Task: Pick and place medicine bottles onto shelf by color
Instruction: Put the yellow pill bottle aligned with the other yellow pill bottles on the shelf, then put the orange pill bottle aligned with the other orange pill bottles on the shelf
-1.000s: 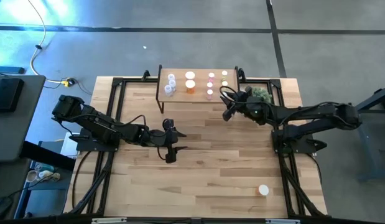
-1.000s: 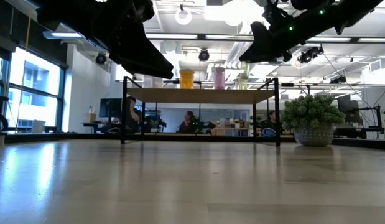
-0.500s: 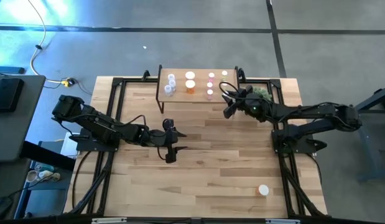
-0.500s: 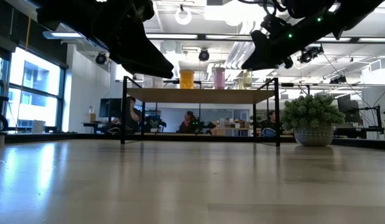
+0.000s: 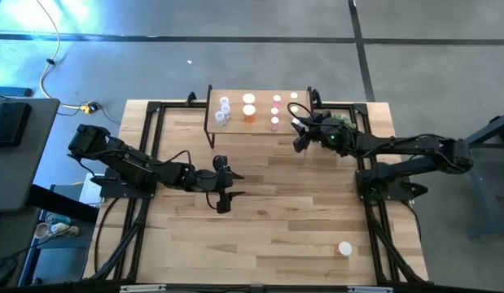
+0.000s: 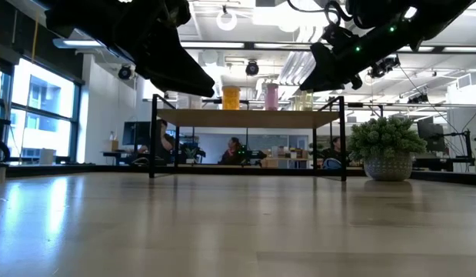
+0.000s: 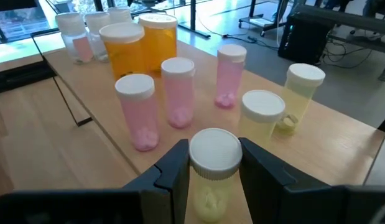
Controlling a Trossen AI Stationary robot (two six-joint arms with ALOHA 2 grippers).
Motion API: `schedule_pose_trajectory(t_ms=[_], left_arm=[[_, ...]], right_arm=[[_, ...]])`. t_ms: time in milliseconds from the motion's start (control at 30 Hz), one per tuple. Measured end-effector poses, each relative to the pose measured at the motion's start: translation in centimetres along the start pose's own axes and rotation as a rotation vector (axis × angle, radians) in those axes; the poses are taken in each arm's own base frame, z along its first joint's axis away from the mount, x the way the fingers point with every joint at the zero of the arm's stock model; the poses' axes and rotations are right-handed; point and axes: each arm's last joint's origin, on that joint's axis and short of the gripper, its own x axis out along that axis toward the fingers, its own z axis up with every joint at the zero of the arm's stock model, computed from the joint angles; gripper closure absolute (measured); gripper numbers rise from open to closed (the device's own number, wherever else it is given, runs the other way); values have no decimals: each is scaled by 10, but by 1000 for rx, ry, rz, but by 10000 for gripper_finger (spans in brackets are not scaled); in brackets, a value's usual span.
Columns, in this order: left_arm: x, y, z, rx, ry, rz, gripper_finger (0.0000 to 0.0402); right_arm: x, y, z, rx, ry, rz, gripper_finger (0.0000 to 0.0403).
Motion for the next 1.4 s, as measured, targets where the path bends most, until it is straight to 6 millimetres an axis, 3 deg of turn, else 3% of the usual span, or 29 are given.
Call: schedule_pose_trajectory(t_ms=[300, 600, 867, 1067, 1400], left_arm=[[0, 0, 0, 0, 0, 0, 167], [0, 0, 0, 0, 0, 0, 167], [0, 0, 0, -8, 1, 0, 167], [0, 0, 0, -7, 1, 0, 167], [0, 0, 0, -7, 3, 0, 167]], right_arm=[[0, -1, 0, -1, 1, -8, 293], [1, -1, 0, 24, -1, -11, 227], [1, -1, 2, 31, -16, -8, 218], [-1, 3, 20, 32, -30, 52, 218], [-14, 2, 58, 19, 139, 28, 217]])
